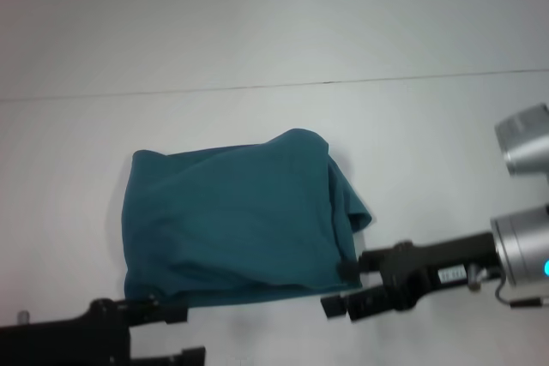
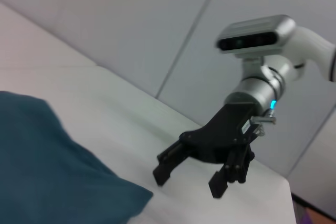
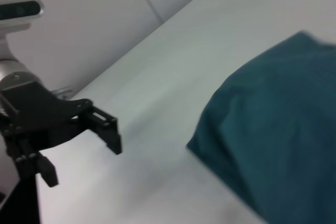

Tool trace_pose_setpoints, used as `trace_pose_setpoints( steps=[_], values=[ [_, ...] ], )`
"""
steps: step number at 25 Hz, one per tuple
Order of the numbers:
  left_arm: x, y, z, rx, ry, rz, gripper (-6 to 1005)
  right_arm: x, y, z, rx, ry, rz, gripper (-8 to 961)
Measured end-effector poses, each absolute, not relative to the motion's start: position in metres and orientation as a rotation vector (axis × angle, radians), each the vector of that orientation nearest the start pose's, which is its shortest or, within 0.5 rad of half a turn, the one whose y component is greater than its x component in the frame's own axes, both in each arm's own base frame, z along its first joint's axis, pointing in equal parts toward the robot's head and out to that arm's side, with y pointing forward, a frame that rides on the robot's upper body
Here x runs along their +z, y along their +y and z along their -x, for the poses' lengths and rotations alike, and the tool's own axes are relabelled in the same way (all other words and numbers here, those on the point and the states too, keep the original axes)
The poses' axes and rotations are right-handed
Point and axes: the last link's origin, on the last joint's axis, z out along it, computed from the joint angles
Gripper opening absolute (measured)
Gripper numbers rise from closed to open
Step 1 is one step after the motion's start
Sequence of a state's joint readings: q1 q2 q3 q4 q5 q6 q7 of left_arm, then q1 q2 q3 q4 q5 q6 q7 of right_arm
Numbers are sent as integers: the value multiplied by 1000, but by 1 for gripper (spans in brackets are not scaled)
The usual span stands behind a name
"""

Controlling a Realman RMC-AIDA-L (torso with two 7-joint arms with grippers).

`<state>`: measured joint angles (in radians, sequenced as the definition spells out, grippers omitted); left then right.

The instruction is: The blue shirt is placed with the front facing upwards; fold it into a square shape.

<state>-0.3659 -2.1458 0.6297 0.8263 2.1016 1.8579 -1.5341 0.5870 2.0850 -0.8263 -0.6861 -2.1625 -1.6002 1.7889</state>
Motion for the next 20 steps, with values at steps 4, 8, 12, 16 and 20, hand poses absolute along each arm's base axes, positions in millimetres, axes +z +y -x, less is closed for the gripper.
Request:
trace_pose_setpoints(
  steps=[4,8,12,16,20],
  values=[
    [-9,252,275,-818,-773,2878,765,-34,309,-260,504,1086,2912,927],
    [-18,256,270,-814,-748,2909,765,-40,298,-268,578,1067,2898,927],
    [-25,258,268,-765,-719,2945,765,-43,293,-271,603,1067,2894,927],
    [-27,260,269,-748,-689,2941,765,-44,292,-272,597,1082,2898,927],
    [-27,260,269,-749,-675,2941,765,-44,290,-274,599,1099,2890,927]
  ],
)
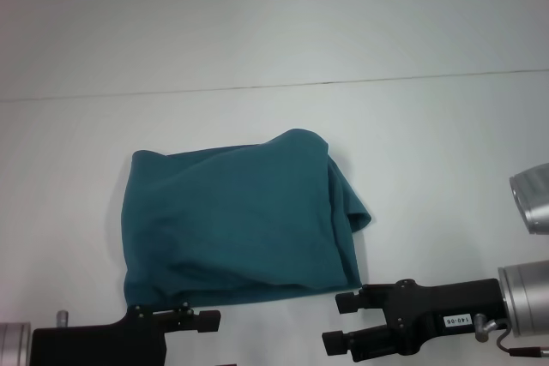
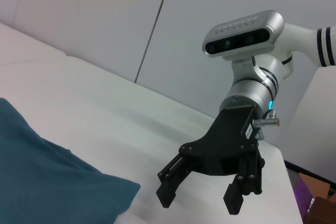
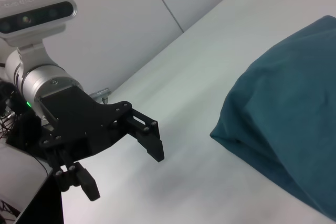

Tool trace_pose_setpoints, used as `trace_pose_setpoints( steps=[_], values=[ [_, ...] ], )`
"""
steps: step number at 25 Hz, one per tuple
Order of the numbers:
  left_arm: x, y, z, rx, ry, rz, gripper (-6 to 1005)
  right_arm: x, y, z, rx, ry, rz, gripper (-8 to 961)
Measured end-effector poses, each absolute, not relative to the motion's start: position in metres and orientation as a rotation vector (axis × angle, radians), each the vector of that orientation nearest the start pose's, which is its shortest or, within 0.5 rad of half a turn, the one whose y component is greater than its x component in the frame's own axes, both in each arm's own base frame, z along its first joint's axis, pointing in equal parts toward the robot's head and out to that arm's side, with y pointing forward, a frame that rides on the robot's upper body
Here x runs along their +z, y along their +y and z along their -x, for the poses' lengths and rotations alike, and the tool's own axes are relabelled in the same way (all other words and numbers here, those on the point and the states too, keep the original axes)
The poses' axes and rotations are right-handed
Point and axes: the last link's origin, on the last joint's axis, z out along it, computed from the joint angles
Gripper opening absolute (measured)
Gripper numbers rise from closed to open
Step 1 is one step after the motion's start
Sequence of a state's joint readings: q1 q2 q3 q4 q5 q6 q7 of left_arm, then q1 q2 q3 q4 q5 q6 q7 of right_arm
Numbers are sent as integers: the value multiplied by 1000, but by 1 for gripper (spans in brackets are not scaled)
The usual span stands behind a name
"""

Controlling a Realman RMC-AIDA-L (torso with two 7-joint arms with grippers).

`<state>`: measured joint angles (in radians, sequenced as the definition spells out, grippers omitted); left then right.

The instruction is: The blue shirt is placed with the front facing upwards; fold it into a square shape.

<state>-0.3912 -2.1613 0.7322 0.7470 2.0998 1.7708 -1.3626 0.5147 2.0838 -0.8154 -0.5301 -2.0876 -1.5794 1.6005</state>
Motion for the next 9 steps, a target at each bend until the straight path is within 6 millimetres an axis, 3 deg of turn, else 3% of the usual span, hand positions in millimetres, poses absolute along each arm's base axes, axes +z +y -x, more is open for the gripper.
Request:
trace_pose_setpoints(
  steps=[9],
  values=[
    [-26,261,268,-761,-672,2930,765,-44,290,-274,605,1104,2884,927]
  ],
)
